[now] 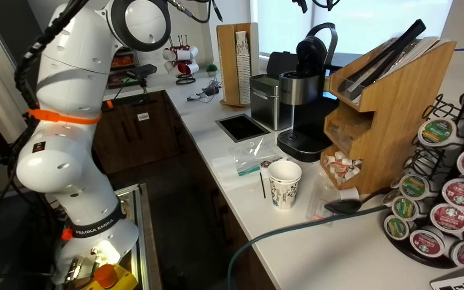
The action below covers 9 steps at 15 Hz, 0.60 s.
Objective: Close the lid on the coffeemaker.
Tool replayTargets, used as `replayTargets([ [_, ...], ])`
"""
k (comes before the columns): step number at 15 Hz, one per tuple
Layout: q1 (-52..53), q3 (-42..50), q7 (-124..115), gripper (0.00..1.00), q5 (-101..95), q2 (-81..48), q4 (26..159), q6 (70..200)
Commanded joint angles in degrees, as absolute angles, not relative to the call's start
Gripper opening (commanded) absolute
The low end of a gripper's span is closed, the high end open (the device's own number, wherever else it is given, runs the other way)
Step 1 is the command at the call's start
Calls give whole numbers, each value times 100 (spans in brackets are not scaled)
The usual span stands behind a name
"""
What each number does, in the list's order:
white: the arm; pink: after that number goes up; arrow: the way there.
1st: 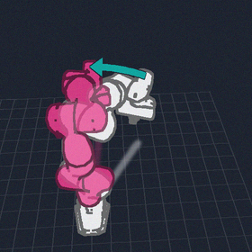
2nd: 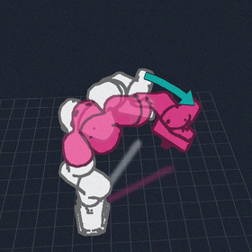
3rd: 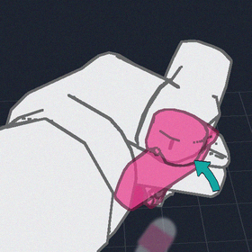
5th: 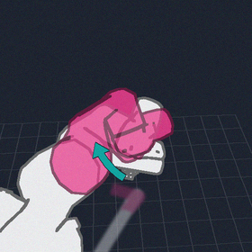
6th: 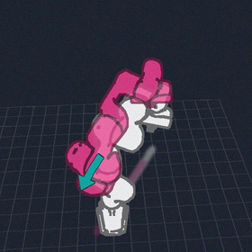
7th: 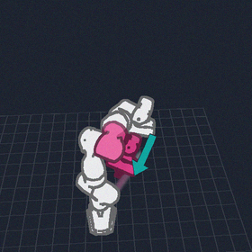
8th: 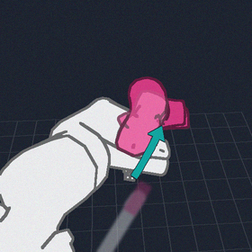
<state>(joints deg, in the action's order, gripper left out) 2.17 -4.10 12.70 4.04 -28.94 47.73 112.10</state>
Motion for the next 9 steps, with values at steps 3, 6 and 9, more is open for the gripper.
replayTargets([
  [3, 160, -413, 1304, 100, 456, -3287, 4426, 11470],
  [6, 137, -381, 1273, 100, 437, -3522, 4244, 11581],
  [9, 129, -404, 1297, 100, 451, -3763, 4005, 11856],
])
